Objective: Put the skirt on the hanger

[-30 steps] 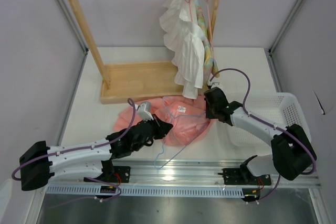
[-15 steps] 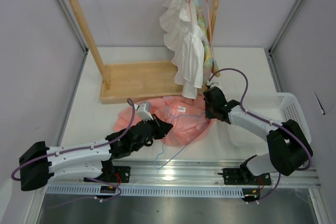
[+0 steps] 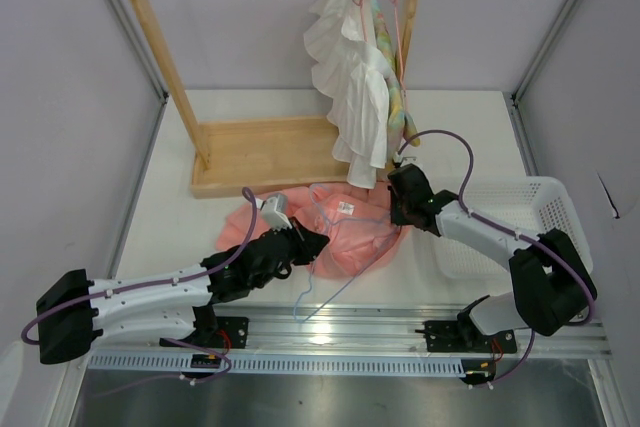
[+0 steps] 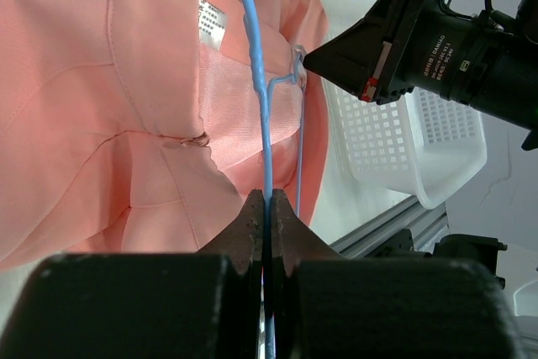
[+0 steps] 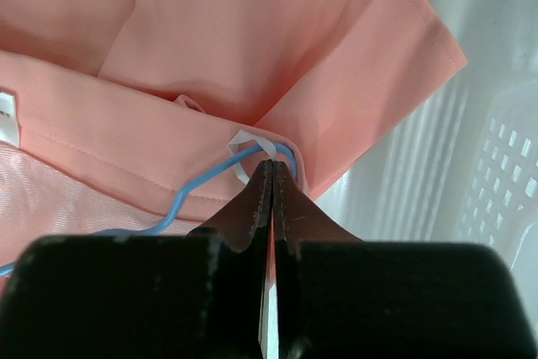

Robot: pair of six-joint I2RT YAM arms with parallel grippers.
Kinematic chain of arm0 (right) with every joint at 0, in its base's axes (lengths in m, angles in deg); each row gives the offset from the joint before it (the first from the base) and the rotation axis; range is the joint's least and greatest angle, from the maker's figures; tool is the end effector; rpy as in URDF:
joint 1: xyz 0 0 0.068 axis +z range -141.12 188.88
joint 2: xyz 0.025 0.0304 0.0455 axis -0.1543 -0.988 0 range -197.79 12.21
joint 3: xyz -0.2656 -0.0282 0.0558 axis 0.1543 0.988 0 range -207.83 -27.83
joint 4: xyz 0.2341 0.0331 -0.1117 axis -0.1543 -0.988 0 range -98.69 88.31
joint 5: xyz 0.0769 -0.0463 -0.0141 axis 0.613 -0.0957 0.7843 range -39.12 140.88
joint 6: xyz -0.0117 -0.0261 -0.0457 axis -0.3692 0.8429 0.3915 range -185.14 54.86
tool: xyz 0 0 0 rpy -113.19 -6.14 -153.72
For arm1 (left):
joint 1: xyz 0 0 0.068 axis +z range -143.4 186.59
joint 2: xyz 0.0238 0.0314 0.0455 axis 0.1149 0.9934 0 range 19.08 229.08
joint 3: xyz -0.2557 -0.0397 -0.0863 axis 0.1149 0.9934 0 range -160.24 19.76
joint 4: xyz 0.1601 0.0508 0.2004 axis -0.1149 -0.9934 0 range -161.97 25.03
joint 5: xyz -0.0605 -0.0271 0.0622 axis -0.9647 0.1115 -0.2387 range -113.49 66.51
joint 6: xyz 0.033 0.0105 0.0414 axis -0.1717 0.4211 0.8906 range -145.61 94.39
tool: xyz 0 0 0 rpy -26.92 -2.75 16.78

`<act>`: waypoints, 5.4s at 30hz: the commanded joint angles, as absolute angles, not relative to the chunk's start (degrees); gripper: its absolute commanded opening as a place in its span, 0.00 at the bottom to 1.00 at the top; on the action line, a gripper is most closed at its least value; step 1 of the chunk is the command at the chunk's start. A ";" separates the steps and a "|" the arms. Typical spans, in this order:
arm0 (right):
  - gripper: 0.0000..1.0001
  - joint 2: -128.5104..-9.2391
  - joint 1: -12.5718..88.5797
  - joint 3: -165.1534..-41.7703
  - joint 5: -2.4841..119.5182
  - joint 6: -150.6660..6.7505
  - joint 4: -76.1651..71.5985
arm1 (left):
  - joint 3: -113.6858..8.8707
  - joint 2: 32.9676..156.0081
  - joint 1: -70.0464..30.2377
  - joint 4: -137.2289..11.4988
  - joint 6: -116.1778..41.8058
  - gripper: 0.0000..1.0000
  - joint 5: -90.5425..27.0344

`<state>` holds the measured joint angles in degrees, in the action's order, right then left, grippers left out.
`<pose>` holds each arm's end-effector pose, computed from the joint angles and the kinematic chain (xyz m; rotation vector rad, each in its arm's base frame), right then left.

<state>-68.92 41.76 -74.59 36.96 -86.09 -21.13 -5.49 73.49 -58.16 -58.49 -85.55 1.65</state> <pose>0.2393 0.1445 0.1980 -0.1588 2.4682 0.0966 0.1023 -0.1813 0.2201 -0.2174 2.0552 -0.9943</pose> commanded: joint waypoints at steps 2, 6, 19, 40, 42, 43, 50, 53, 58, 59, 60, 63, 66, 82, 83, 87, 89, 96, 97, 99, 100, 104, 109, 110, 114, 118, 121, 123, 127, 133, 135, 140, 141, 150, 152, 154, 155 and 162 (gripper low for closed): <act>0.00 -65.58 42.54 -76.69 37.60 -87.20 -20.85 | -5.47 73.05 -58.62 -53.28 -83.09 0.00 2.88; 0.00 -63.83 43.15 -76.61 37.43 -87.90 -21.55 | -5.29 73.57 -58.62 -51.44 -82.38 0.00 2.61; 0.00 -61.27 43.94 -78.63 37.52 -88.61 -24.71 | -3.09 77.43 -59.23 -42.48 -80.98 0.00 1.65; 0.23 -64.34 43.33 -77.58 29.17 -90.46 -28.41 | -7.04 84.30 -59.59 -44.31 -80.71 0.00 -0.03; 0.22 -64.61 42.89 -76.87 29.34 -90.45 -27.09 | -7.13 84.12 -59.67 -44.58 -80.54 0.00 -0.20; 0.22 -65.22 42.63 -76.35 29.60 -90.54 -26.74 | -7.22 83.77 -59.67 -45.36 -80.54 0.00 -0.03; 0.21 -67.68 41.75 -75.03 29.26 -91.51 -24.80 | -8.18 82.63 -59.67 -50.11 -80.36 0.00 0.24; 0.20 -68.83 41.75 -74.59 28.82 -92.21 -24.63 | -8.28 82.28 -59.67 -50.99 -80.36 0.00 0.15; 0.20 -69.62 41.84 -73.36 29.17 -93.01 -23.31 | -8.10 81.84 -59.67 -51.43 -80.36 0.00 0.24; 0.20 -69.62 41.92 -73.18 29.08 -93.09 -22.70 | -8.19 81.75 -59.59 -51.35 -80.36 0.00 0.24; 0.20 -69.71 41.92 -73.01 29.08 -93.18 -22.69 | -8.01 81.92 -59.67 -51.43 -80.36 0.00 0.15; 0.20 -70.50 41.84 -73.00 28.99 -92.92 -22.08 | -7.93 82.01 -59.67 -51.17 -80.36 0.00 -0.03; 0.20 -70.59 41.84 -72.83 29.25 -93.00 -21.55 | -7.92 81.92 -59.67 -51.43 -80.36 0.00 -0.11; 0.00 -67.78 44.65 -76.69 28.11 -93.53 -24.80 | -8.36 83.50 -59.67 -51.17 -79.66 0.00 -1.52; 0.00 -67.60 44.56 -76.87 28.20 -93.62 -24.89 | -8.54 83.68 -59.67 -50.82 -79.75 0.00 -1.69; 0.00 -66.89 45.00 -76.87 28.55 -93.71 -25.24 | -8.80 84.29 -59.67 -50.64 -79.66 0.00 -1.96; 0.00 -66.98 45.17 -77.05 28.20 -93.88 -25.77 | -8.80 84.38 -59.67 -50.56 -79.66 0.00 -2.05; 0.00 -65.75 46.05 -77.92 28.38 -93.88 -26.91 | -9.16 85.79 -59.67 -48.89 -79.04 0.00 -3.10; 0.00 -65.67 46.05 -78.10 28.12 -93.80 -27.00 | -9.24 85.88 -59.67 -48.62 -79.04 0.00 -3.19; 0.00 -65.05 46.14 -78.01 28.46 -93.79 -27.00 | -9.50 86.32 -59.67 -48.45 -78.87 0.00 -3.19; 0.00 -64.96 46.14 -78.01 28.64 -93.88 -27.35 | -9.33 86.49 -59.67 -47.66 -78.69 0.00 -3.19; 0.00 -64.44 46.50 -77.93 27.94 -94.23 -28.93 | -10.90 87.72 -59.67 -48.09 -77.82 0.00 -2.93; 0.00 -64.70 46.49 -78.19 24.60 -94.85 -32.44 | -14.08 91.59 -59.67 -52.31 -77.46 0.00 -2.75; 0.00 -64.79 46.49 -78.10 24.51 -94.85 -32.36 | -14.08 92.03 -59.67 -51.79 -77.72 0.00 -2.84; 0.00 -63.73 46.41 -77.31 24.68 -94.85 -32.36 | -14.17 94.14 -59.67 -50.47 -78.08 0.00 -2.93; 0.00 -63.03 46.06 -77.75 24.25 -94.32 -33.15 | -14.43 95.54 -59.67 -49.06 -78.17 0.00 -3.01; 0.00 -62.77 45.88 -78.01 23.72 -93.88 -33.85 | -15.30 97.30 -59.67 -48.54 -77.55 0.00 -3.45; 0.00 -62.59 45.53 -77.93 23.54 -93.80 -34.38 | -15.31 97.66 -59.85 -48.53 -77.29 0.00 -3.11; 0.00 -63.20 45.35 -77.40 23.54 -93.71 -34.47 | -17.32 97.66 -61.25 -52.47 -75.09 0.00 1.72; 0.05 -63.20 45.35 -76.87 24.60 -93.36 -34.29 | -18.83 96.87 -60.21 -61.98 -75.87 0.00 6.84; 0.08 -63.64 45.35 -76.87 24.86 -93.62 -34.21 | -15.75 94.51 -58.28 -60.93 -77.02 0.00 5.17; 0.24 -65.48 45.70 -77.48 25.21 -94.06 -33.94 | -16.71 95.63 -57.57 -62.33 -75.01 0.00 2.62; 0.25 -65.75 45.96 -77.66 25.04 -94.15 -34.03 | -18.54 97.20 -57.57 -63.12 -74.65 0.00 2.00; 0.37 -67.07 46.05 -78.72 24.51 -93.36 -34.65 | -23.13 106.27 -58.36 -60.32 -70.26 0.00 -10.74; 0.38 -66.72 46.05 -78.63 24.51 -93.27 -34.47 | -20.68 105.31 -57.66 -57.43 -71.74 0.00 -11.45; 0.38 -66.55 46.06 -78.54 24.42 -93.36 -34.65 | -18.66 103.47 -56.52 -54.87 -74.45 0.00 -13.64; 0.38 -66.46 46.05 -78.54 24.51 -93.27 -34.65 | -15.86 101.72 -55.81 -54.34 -75.34 0.00 -14.26; 0.37 -66.11 46.41 -78.63 25.47 -93.27 -34.65 | -9.33 96.17 -47.11 -55.98 -78.87 0.00 -18.13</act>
<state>-66.88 45.91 -76.30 25.88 -93.57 -34.44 -11.09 98.26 -50.00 -52.67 -77.05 -16.66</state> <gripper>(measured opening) 0.369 0.022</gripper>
